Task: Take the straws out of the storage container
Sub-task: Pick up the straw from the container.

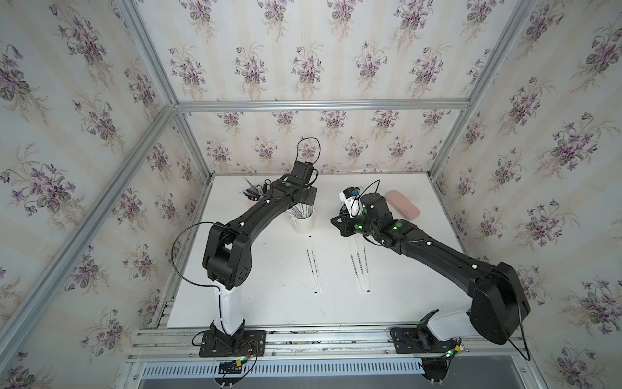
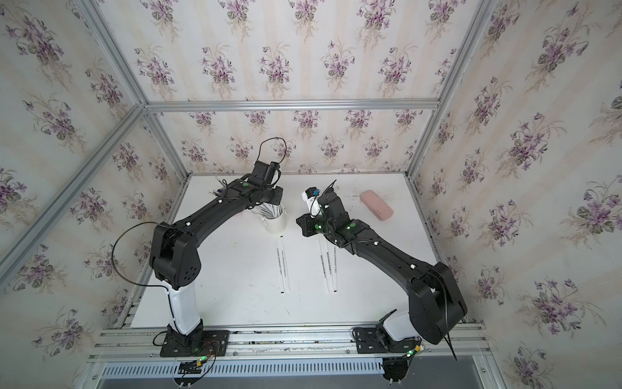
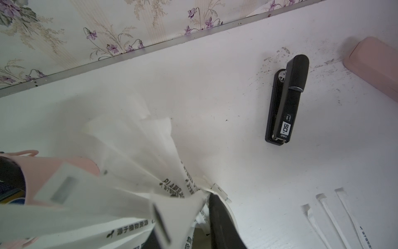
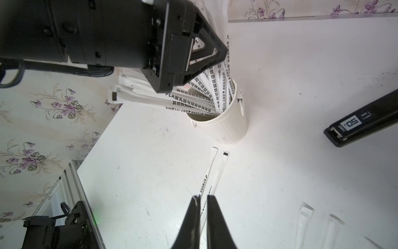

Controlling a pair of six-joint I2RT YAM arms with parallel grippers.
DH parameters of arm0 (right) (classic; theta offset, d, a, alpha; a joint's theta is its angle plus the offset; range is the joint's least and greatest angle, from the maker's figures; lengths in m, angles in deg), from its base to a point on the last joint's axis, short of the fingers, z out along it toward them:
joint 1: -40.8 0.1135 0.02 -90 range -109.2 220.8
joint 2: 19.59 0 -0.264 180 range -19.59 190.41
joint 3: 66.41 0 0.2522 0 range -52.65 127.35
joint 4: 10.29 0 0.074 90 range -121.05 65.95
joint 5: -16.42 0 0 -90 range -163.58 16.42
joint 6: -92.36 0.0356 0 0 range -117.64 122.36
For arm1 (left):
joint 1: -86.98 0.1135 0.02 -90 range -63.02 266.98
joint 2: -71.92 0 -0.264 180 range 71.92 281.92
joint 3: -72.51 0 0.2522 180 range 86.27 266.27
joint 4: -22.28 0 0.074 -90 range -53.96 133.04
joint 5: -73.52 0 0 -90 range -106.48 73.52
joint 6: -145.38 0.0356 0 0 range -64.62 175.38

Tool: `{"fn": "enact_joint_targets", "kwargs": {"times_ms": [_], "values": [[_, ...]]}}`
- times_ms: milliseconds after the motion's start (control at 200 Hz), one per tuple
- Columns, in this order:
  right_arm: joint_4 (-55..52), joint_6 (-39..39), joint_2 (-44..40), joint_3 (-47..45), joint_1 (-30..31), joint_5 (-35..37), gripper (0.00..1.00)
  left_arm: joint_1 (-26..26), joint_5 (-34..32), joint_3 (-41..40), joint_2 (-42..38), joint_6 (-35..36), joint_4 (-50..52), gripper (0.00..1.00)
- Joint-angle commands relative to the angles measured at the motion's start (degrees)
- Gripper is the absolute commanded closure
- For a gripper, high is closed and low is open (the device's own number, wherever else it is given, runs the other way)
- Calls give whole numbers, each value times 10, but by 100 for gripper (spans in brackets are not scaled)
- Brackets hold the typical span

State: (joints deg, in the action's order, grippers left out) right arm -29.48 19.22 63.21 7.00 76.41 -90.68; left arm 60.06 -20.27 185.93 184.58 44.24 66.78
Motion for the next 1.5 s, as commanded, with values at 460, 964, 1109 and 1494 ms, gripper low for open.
{"fn": "enact_joint_targets", "kwargs": {"times_ms": [460, 964, 1109, 1494], "values": [[1, 11, -5, 4, 1, -1, 88, 2, 32, -2, -30, 0, 20, 93], [-24, 25, 5, 40, 18, 5, 88, 2, 65, 16, -97, 15, 36, 100], [-33, 38, 12, 66, 22, 1, 88, 2, 67, 26, -126, 25, 40, 100], [-55, 85, -21, 139, 26, 36, 90, 1, 117, 79, -194, 24, 104, 100]]}}
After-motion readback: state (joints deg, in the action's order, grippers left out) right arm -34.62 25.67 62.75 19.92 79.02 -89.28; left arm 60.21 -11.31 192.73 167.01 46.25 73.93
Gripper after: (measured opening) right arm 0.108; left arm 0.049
